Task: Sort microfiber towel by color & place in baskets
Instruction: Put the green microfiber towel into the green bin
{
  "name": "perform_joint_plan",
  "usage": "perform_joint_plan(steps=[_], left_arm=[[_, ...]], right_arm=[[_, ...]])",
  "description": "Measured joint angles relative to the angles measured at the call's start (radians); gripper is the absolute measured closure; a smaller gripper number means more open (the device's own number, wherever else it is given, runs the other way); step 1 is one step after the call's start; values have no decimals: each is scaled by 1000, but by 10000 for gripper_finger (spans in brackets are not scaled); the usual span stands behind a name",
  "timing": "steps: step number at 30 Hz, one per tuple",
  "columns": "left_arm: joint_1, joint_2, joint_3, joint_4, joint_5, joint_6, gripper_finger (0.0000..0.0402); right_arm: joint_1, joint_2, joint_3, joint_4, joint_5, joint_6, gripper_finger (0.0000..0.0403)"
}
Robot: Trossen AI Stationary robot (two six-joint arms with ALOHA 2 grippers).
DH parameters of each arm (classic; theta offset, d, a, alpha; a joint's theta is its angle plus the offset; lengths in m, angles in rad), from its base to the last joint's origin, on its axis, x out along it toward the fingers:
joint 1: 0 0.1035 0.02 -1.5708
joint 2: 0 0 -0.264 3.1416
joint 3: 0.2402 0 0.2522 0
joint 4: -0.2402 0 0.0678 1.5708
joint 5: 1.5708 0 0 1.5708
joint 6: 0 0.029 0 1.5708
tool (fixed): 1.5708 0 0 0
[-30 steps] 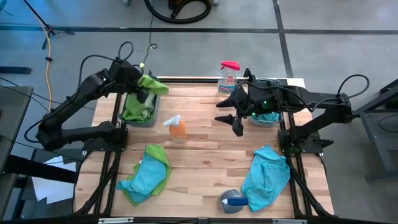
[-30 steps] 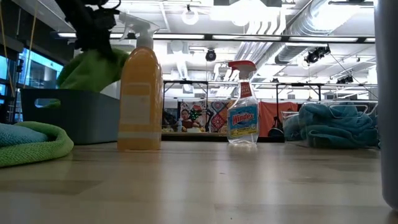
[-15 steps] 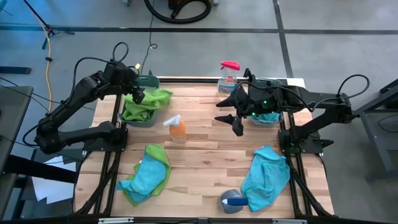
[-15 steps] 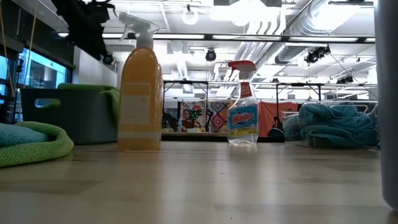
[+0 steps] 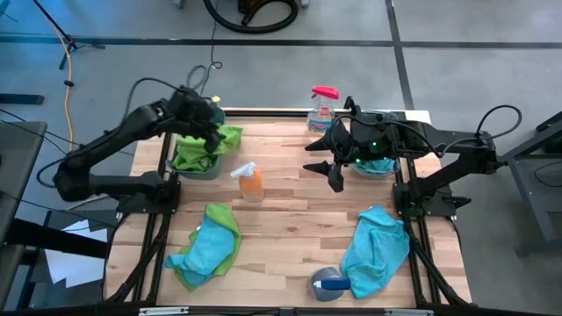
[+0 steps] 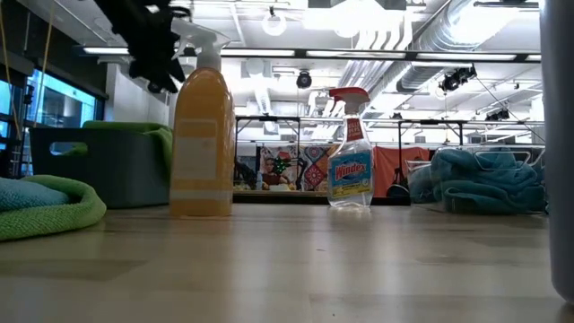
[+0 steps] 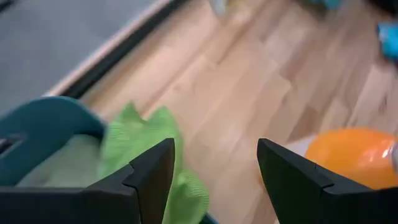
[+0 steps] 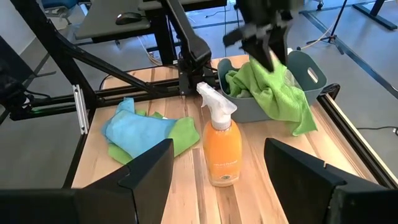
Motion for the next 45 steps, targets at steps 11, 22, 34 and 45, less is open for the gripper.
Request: perform_joint_plan(steps=[11,22,34,45], left_arm=[[-156,245,13,-18,-226,139,184],[-193,455,172,-88,-395,344,184],[-183,645,200,-128,-449,440,184],[-183,646,200,-131,-501,456,379]], right_arm=[[0,0,0,0,0,4,155],[0,0,0,0,1,71,155],[0,0,1,9,1,72,155],[0,0,1,10,1,71,155]])
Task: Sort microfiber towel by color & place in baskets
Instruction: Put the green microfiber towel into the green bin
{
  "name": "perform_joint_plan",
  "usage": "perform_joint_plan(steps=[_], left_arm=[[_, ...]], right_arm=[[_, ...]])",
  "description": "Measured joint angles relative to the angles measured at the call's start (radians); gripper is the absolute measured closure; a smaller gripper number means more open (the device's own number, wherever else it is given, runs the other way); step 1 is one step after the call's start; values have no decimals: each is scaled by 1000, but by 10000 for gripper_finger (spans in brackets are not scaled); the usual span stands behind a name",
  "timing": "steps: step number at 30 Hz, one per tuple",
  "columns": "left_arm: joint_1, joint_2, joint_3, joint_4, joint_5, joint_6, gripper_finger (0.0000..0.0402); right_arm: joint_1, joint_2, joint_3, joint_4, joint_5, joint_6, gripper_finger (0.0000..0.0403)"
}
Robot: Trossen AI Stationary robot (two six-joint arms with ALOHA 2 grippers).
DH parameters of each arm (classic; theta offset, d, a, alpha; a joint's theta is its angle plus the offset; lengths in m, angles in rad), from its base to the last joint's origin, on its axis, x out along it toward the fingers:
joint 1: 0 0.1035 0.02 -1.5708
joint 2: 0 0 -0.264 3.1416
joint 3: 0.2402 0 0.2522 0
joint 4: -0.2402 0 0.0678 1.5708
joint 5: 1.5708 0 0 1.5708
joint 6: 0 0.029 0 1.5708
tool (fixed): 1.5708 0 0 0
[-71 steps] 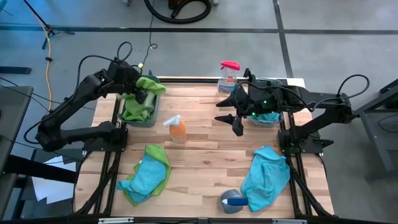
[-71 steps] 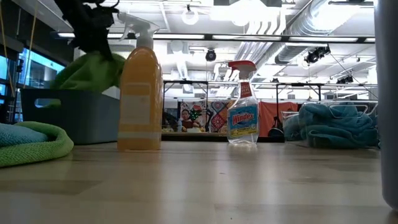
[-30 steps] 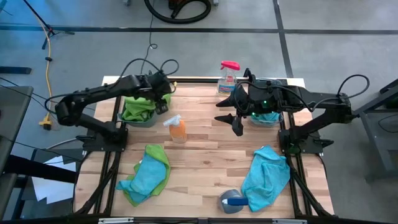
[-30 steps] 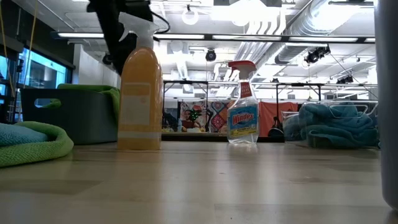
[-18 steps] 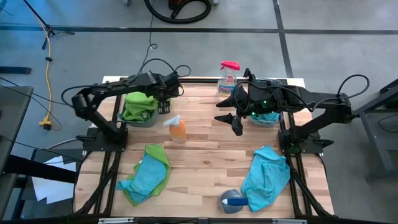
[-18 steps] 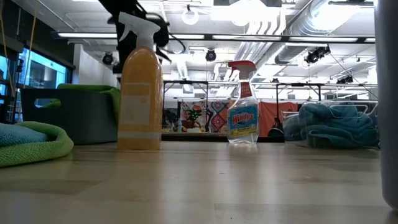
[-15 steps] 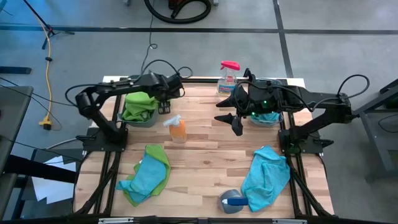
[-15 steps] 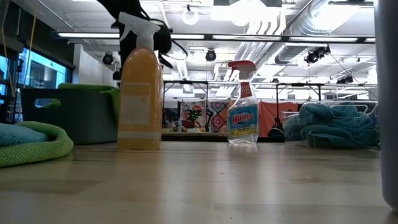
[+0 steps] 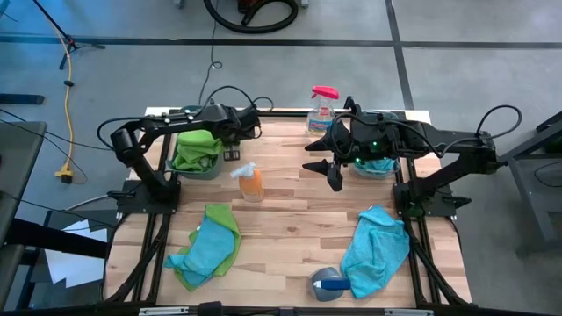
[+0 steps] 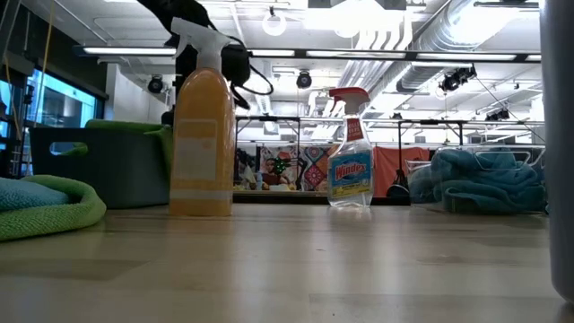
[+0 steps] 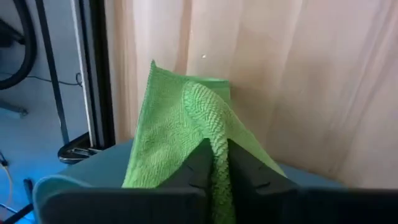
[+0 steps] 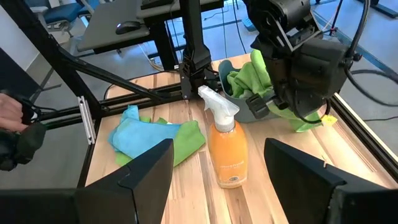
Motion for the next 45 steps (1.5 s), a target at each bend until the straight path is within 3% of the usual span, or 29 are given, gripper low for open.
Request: perform_joint_plan(steps=[5,12,22,30,34,42,45], left_arm=[[0,-78,0,30,-12,-34,398],[18,-294,0,51,-59,-101,401],[62,-581,0,-20,-223,-313,401],[100,-698,-88,-113,-248,-522,401],[100,-730,-215,-117,-233,-619,401],[100,-741,-454,-116,-19,-797,401],[99,-741,-507,-116,4,-837,401]], right_arm=[[0,0,0,0,0,-1,155],[0,0,0,-2,0,-12,155],[0,0,0,-2,0,-24,155],[0,0,0,-2,0,-26,155],[0,0,0,-2,0,-26,155],[0,0,0,-3,0,-26,155],[0,0,0,-3,0,-26,155]])
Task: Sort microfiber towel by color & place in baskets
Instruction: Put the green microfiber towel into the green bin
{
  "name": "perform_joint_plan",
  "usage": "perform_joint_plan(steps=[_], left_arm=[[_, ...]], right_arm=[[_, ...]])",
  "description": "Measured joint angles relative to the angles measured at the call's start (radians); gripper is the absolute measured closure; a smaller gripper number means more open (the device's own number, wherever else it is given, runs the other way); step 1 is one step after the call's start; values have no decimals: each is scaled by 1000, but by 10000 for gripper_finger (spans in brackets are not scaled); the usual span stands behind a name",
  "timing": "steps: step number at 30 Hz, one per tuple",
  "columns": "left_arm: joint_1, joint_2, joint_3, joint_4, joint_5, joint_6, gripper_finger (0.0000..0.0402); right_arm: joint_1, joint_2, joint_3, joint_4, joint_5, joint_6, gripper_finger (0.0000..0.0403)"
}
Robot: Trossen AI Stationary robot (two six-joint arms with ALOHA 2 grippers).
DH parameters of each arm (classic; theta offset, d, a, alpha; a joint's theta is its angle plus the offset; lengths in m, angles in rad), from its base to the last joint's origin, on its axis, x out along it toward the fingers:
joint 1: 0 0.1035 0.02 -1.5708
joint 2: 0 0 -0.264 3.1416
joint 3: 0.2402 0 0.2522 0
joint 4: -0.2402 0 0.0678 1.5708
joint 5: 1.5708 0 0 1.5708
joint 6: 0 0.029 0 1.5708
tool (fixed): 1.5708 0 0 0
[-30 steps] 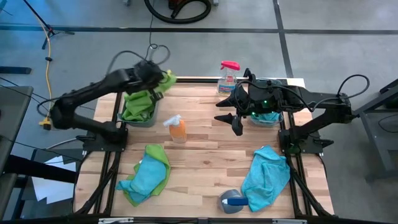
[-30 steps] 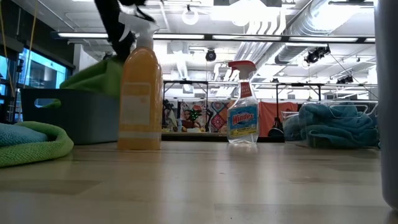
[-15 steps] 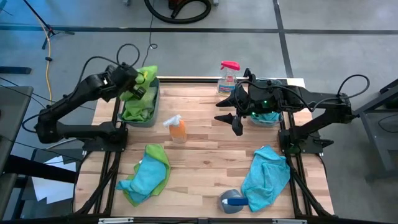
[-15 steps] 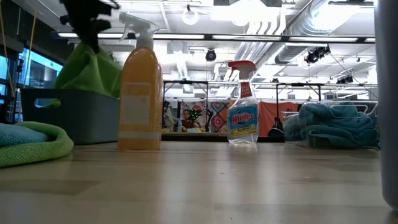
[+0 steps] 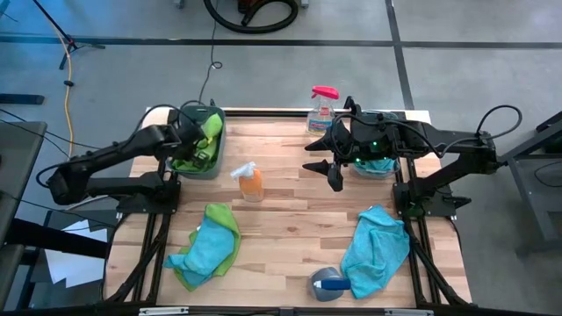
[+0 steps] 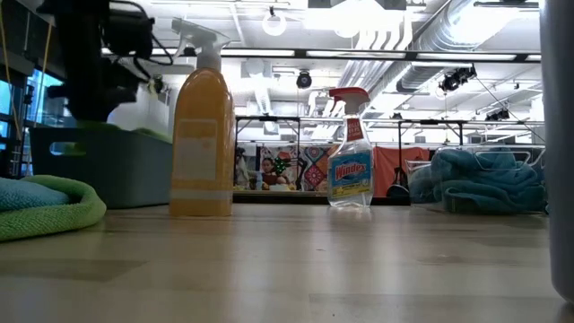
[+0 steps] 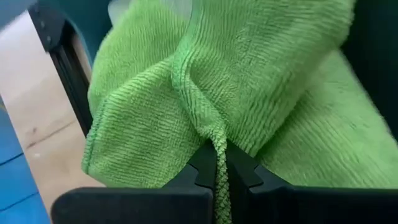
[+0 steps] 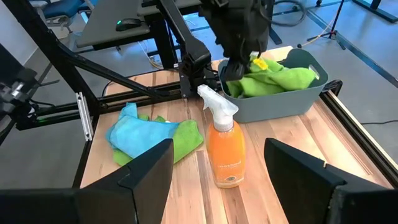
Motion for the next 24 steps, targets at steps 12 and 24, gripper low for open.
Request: perform_joint_plan(steps=[12,24], left_arm=[[32,66,-25,35,29,11,401],[32,69,43,55,11,62,394]], right_arm=[[0,0,0,0,0,-30,155],[0,0,0,0,0,-27,155]])
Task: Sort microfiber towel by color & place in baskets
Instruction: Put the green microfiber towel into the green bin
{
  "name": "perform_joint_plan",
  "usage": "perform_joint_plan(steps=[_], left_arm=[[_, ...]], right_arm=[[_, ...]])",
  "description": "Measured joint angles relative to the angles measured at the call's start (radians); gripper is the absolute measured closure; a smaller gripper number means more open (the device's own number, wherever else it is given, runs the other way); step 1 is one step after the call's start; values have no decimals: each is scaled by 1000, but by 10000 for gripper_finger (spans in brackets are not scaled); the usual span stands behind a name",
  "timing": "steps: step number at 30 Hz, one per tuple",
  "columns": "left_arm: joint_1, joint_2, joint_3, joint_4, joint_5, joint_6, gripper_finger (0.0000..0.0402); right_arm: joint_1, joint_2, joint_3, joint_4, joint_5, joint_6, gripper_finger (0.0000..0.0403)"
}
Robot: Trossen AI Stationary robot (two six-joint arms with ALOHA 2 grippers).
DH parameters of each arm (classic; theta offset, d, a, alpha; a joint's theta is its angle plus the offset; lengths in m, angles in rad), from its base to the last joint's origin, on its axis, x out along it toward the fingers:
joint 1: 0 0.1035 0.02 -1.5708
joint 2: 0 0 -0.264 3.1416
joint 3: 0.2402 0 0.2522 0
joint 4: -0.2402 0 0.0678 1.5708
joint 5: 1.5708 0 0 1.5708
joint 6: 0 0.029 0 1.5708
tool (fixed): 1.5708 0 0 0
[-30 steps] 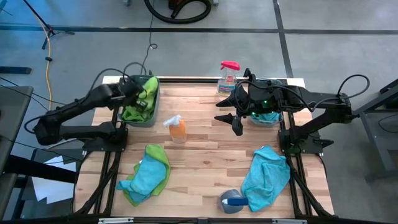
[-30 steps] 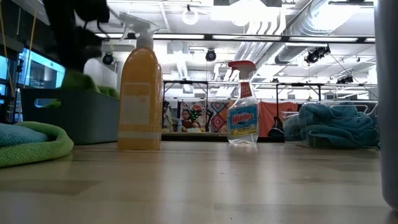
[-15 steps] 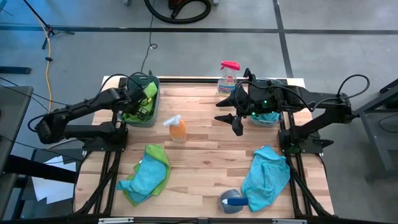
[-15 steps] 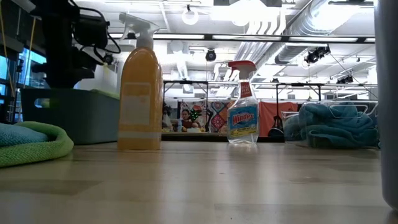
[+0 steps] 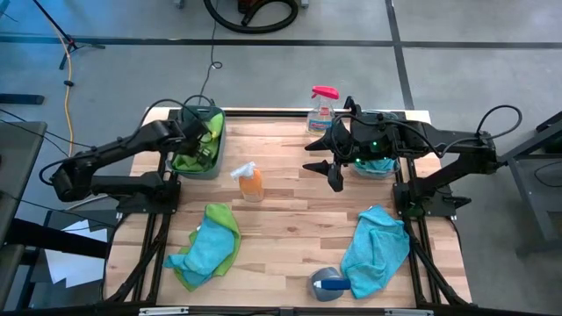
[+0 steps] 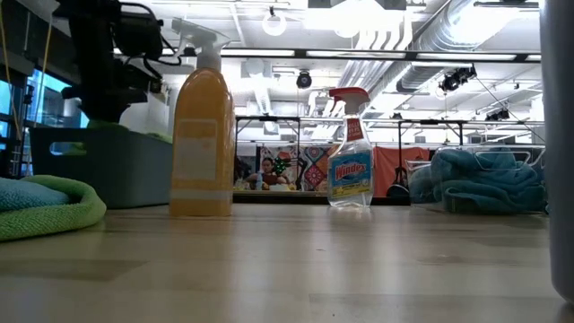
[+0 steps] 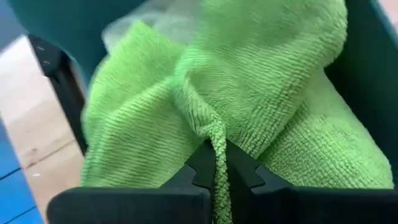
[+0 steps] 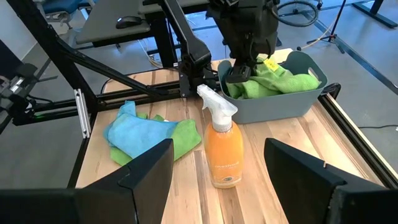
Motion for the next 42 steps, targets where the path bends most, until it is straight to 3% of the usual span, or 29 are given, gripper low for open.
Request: perform_joint_plan(steps=[16,20,24,37,42], left_arm=[[0,-5,191,-101,-82,9,246],[0,-5,261,-29,-57,66,222],[0,28,280,61,11,144,215],[113,293,281,128,3,252,214],[168,344,281,136,59,266,214]], right_arm=[[1,0,0,-45,0,-6,155],[1,0,0,-45,0,-37,155],[0,0,0,-45,0,-44,155],[0,0,0,-45,0,8,155],[8,0,0,-45,0,8,155]])
